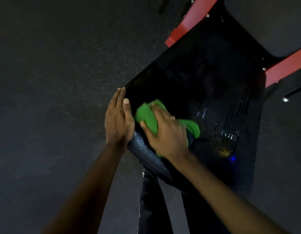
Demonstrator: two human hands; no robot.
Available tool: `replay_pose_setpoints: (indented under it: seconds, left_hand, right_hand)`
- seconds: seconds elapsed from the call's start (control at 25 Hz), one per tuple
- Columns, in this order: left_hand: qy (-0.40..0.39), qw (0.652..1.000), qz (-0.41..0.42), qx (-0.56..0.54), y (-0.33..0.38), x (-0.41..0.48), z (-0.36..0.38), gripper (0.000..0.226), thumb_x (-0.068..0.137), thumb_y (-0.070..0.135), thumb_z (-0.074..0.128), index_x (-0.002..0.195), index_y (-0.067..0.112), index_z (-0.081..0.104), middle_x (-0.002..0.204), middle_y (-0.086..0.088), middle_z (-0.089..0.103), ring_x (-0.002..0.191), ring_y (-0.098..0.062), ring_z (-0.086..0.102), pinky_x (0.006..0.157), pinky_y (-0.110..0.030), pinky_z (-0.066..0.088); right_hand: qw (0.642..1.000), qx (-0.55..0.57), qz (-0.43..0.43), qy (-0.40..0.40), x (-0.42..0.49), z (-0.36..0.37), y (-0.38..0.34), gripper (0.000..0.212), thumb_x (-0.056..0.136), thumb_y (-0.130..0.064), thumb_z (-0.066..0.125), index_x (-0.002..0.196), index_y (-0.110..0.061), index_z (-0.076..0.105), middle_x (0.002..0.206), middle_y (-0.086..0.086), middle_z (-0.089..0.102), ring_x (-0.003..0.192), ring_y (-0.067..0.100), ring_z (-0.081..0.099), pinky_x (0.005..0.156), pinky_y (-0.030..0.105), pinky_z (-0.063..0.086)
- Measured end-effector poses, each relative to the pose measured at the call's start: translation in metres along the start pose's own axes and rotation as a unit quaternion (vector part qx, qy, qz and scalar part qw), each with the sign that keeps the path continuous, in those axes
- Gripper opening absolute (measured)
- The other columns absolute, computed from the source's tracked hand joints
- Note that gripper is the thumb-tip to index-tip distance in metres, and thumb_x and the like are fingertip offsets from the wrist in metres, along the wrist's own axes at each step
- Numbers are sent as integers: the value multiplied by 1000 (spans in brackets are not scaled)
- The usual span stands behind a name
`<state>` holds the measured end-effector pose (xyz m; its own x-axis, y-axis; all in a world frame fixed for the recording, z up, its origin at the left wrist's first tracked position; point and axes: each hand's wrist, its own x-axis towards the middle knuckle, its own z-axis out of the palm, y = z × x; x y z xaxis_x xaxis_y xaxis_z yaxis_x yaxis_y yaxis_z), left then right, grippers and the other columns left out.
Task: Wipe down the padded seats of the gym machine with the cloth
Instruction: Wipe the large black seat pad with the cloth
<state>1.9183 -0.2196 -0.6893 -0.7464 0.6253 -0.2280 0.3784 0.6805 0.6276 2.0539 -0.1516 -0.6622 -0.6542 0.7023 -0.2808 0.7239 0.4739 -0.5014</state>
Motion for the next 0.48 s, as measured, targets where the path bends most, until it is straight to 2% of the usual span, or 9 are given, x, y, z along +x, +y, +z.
replay_pose_setpoints:
  seconds: [0.08,0.12,0.2,0.36,0.48]
  left_hand:
    - [-2,1000,-4,-1,1,-2,-1,53,109,31,22,152,7,42,158,-9,42,149,-17,33,122,-27,22]
    - [0,1000,-1,5,1,-1,-2,53,109,30,24,152,7,43,158,-9,43,148,-18,34,122,-25,21]
    - [1,1000,3,30,2,3,-1,52,106,27,30,151,5,44,156,-12,44,147,-23,36,121,-26,22]
    - [-28,989,37,140,2,4,-2,54,103,21,36,153,3,39,160,-15,38,150,-27,32,125,-34,20]
    - [-60,980,70,179,2,10,-4,54,101,20,36,152,1,41,158,-17,40,148,-30,36,123,-38,26]
  right_hand:
    - [999,-8,-35,-32,-40,-1,6,64,99,-59,47,153,-25,41,159,-8,41,144,18,44,111,32,37]
    - [999,-9,-42,-27,-33,2,13,63,99,-54,51,153,-24,41,159,-6,42,145,18,43,116,36,33]
    - [1000,-13,-13,1,8,11,25,61,96,-44,57,150,-18,44,155,0,48,141,21,48,119,43,35]
    - [996,-21,90,3,117,15,44,59,98,-49,50,147,-15,46,147,6,54,130,31,56,104,44,45]
    - [993,-5,117,-1,108,8,31,55,98,-54,49,141,-19,48,140,3,58,117,34,63,90,44,51]
